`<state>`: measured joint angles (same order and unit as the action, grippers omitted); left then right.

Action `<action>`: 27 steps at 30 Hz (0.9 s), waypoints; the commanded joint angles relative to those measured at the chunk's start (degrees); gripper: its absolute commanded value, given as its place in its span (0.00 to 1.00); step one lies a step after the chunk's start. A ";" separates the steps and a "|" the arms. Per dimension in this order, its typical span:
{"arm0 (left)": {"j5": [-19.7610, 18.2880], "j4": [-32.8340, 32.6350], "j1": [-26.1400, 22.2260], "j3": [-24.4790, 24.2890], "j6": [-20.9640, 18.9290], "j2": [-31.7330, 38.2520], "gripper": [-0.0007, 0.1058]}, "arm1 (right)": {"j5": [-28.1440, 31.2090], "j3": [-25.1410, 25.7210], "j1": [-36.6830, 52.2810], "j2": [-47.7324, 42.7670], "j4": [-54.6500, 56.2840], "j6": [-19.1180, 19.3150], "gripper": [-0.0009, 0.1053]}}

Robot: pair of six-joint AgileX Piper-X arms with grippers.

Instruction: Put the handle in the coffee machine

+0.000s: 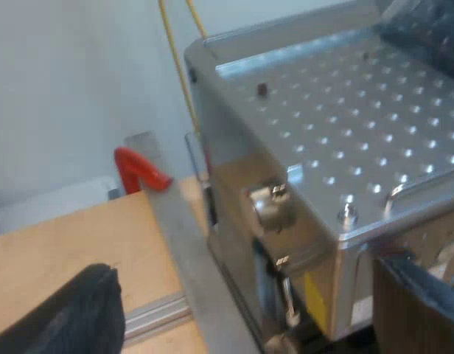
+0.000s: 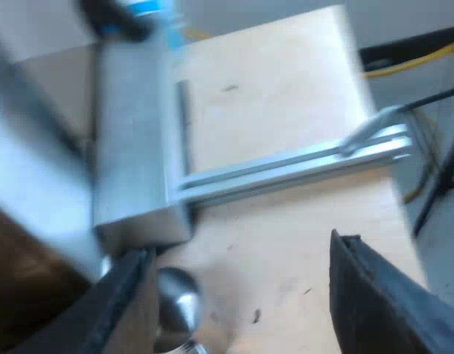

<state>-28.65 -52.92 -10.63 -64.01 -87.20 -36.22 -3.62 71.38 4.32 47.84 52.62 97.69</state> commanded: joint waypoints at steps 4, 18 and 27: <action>0.52 -3.33 0.07 -0.32 1.78 4.21 0.68 | -1.76 -6.10 1.50 -7.49 -0.34 3.00 0.52; 0.58 -9.47 0.07 12.71 1.78 25.44 0.68 | -1.56 -21.16 1.50 -35.18 6.94 4.19 0.52; 0.58 -17.93 0.07 19.63 2.06 40.47 0.68 | -1.56 -24.76 1.50 -50.09 9.83 6.75 0.52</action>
<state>-28.22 -70.01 -10.61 -44.64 -85.21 0.78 -4.96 46.88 5.61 -0.15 62.09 103.32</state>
